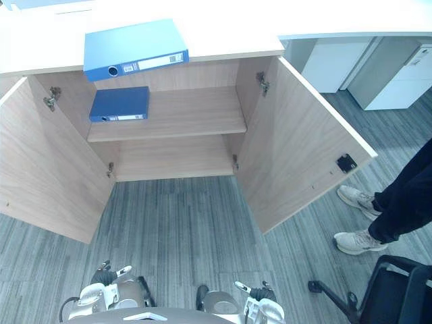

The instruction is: Walk over to the cabinet, pick up the folder, carry it to the office cabinet, place the folder inside the office cabinet, then close the office cabinet door

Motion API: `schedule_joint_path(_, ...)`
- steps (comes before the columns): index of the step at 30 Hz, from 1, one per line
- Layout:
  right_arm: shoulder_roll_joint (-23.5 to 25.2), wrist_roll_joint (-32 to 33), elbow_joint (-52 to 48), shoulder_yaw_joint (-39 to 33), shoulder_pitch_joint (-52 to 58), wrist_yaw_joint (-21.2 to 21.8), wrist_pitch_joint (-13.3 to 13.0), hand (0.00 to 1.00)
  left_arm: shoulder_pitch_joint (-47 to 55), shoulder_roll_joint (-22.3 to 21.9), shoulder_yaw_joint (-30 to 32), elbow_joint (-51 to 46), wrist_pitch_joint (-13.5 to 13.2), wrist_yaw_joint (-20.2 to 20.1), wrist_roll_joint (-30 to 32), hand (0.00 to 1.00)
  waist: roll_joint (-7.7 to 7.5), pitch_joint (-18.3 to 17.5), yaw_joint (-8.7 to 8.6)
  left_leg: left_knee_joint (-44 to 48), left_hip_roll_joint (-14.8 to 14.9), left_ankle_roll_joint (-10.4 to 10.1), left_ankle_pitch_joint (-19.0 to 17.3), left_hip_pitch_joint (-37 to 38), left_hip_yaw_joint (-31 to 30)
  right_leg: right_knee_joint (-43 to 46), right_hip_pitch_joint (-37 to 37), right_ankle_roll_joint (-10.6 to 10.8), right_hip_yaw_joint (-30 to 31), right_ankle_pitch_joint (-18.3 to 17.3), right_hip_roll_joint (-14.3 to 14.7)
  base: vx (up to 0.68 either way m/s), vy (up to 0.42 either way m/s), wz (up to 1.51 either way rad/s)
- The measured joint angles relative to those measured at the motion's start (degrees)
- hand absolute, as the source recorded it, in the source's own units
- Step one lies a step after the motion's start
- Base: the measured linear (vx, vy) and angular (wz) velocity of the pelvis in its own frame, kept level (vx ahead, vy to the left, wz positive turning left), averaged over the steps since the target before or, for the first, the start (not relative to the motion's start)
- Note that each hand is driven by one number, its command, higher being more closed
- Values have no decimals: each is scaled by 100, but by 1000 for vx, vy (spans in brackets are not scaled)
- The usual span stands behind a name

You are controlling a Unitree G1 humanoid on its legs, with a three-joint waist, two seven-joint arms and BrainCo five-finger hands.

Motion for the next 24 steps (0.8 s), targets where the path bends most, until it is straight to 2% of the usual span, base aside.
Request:
schedule_joint_path(1, 38, -3, -23, 1, -8, 0, -1, 0, -6, -4, -4, -32, -1, 0, 0, 0, -12, -7, 31, -363, -85, 16, 37, -26, -10, -36, 48, 39, 36, -23, -26, 275, 152, -26)
schedule_joint_path(2, 134, -7, -26, 2, -5, 0, 0, 0, -6, -4, -7, -61, -4, 1, 0, 0, -32, -22, 78, -1051, -254, 32, 239, -31, -44, -108, 117, 146, 92, -89, -85, 263, 191, -25)
schedule_joint_path(3, 204, -9, -18, 7, -44, 0, 1, 0, -5, -4, -17, -50, -4, 2, 0, 0, -33, -36, 92, -1690, -434, 134, 545, -17, -141, -143, 196, 272, 165, -177, -138, 271, 213, -29)
schedule_joint_path(5, 238, -15, -4, 3, -62, 0, 10, 0, 33, -32, -9, -35, 0, 2, -62, 0, -101, -137, 159, -1903, -654, 397, 1219, 112, -161, -50, 230, 476, 376, -404, -307, 332, 287, -41)
schedule_joint_path(6, 306, -16, 19, -12, -45, 1, 9, 0, 52, 45, 1, -30, 10, -2, -101, 0, -217, -238, 163, -1836, -813, 499, 1196, 188, -31, 97, 265, 603, 450, -555, -530, 401, 318, -39)
schedule_joint_path(8, 422, -21, 92, -37, -41, 3, 4, 0, 50, 154, -11, 93, 17, -3, -103, 0, -413, -335, 162, -1855, -1015, 570, 983, 391, 136, 555, 158, 715, 522, -628, -771, 423, 293, -21)
schedule_joint_path(10, 450, -22, 82, -67, -30, 10, 3, 0, 39, 212, -107, 139, 47, -3, -103, 0, -468, -361, 138, -1956, -1158, 629, 759, 698, 179, 1636, -177, 748, 527, -608, -894, 384, 269, -10)
schedule_joint_path(11, 442, -24, 74, -64, -34, 22, -5, 0, 39, 231, -165, 147, 76, -6, -111, 0, -440, -329, 132, -2022, -1221, 639, 623, 915, 184, 2843, -674, 934, 543, -480, -1004, 297, 181, 1)
schedule_joint_path(12, 430, -23, 74, -66, -31, 26, -6, 0, 41, 250, -189, 169, 82, -6, -114, 0, -432, -313, 108, -2049, -1258, 644, 567, 1040, 173, 3383, -905, 984, 539, -431, -1049, 368, 165, 18)
schedule_joint_path(13, 445, -19, 30, -73, -65, 28, -12, 0, 52, 294, -269, 241, 93, -3, -117, 0, -463, -328, 47, -2156, -1293, 642, 489, 1359, 160, 4185, -1259, 928, 448, -472, -1113, 324, 65, 24)
schedule_joint_path(15, 448, -27, 29, -66, -57, 31, -13, 0, 54, 291, -271, 275, 94, -1, -118, 0, -465, -328, 61, -2373, -1300, 635, 479, 1683, 135, 4342, -1522, 799, 255, -672, -1120, 315, 23, 20)
schedule_joint_path(16, 442, -26, 30, -65, -79, 32, -16, 0, 46, 281, -267, 298, 94, 0, -140, 0, -454, -329, 41, -2589, -1292, 602, 501, 1935, 79, 4095, -1755, 689, 59, -856, -1085, 236, -28, 19)
schedule_joint_path(19, 429, -23, -56, -65, -79, 34, -19, 0, 17, 255, -222, 306, 93, 3, -224, 0, -433, -325, -34, -2829, -1226, 504, 558, 2163, -48, 3061, -2019, 558, -137, -862, -924, 297, -132, 32)
schedule_joint_path(20, 435, -22, -96, -63, -70, 33, -20, 0, 27, 236, -203, 313, 92, 3, -225, 0, -411, -316, -85, -2921, -1196, 342, 559, 2235, -155, 2182, -2000, 448, -107, -573, -808, 376, -245, 37)
schedule_joint_path(21, 487, -16, -65, -64, -28, 33, -17, 0, 55, 258, -137, 313, 85, 0, -225, 0, -523, -345, -78, -3025, -1304, 170, 523, 2351, -229, 1291, -1915, 293, -51, 426, -822, 375, -248, 37)
schedule_joint_path(22, 464, 6, -57, -122, -46, 39, -28, 0, 1, 197, -52, 377, 91, 6, -230, 0, -473, -313, -80, -3056, -1262, 42, 448, 2418, -308, 1429, -1880, 299, -88, 404, -794, 298, -197, 16)
schedule_joint_path(23, 403, -14, -53, -112, -70, 37, -29, 0, 1, 117, -5, 402, 96, 3, -232, 0, -352, -304, -63, -3085, -1169, 10, 473, 2482, -313, 1459, -1838, 283, -113, 408, -731, 266, -196, 10)
schedule_joint_path(24, 257, -22, -41, -122, -48, 35, -22, 0, 67, -132, 151, 398, 71, 0, -229, 0, -72, -435, -53, -3057, -936, -69, 459, 2480, -320, 1388, -1754, 214, -230, 154, -537, 254, -206, 12)
